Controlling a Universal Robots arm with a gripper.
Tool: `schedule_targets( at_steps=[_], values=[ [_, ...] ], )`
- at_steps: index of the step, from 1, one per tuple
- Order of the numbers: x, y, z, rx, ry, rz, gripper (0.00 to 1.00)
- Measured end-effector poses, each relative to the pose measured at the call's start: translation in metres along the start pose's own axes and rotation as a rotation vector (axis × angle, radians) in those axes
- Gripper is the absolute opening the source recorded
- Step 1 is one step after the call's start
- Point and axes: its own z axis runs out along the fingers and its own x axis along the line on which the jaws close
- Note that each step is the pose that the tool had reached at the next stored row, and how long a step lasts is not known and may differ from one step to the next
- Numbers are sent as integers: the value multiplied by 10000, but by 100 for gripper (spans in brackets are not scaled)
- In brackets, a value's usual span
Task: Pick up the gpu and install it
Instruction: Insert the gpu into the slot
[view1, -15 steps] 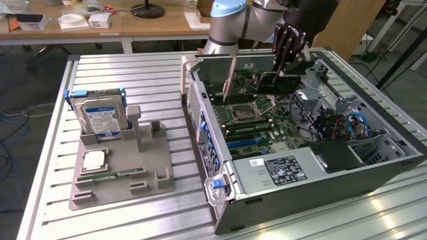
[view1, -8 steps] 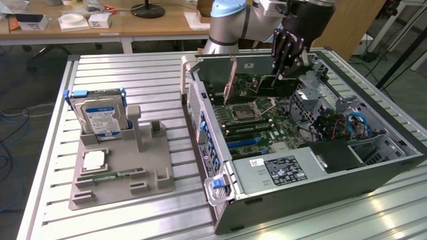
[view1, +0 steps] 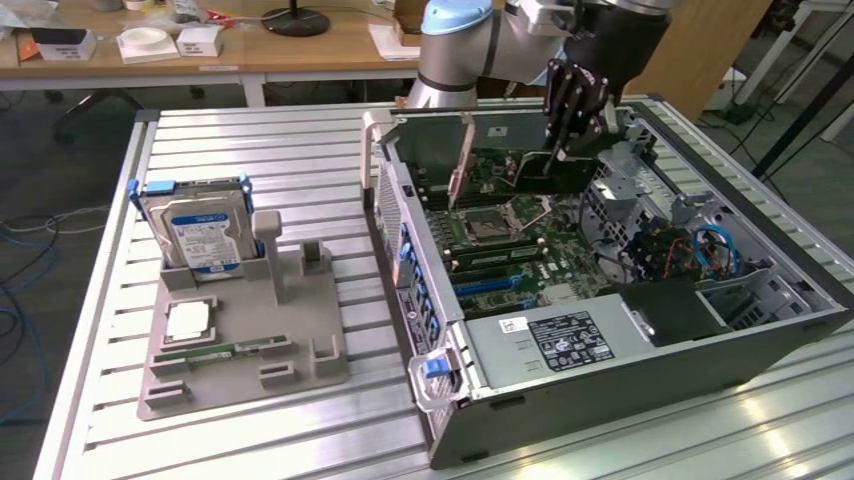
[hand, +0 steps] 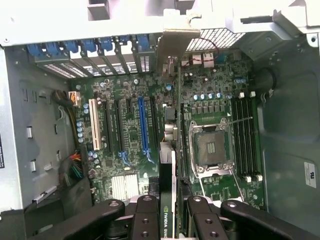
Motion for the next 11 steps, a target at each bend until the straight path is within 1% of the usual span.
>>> schedule_targets(
  at_steps=[2, 5, 11],
  values=[
    [2, -1, 27, 38, -5, -29, 26],
    [4, -3, 75, 76, -7, -92, 26],
    [8, -8, 182, 123, -8, -205, 26]
  ],
)
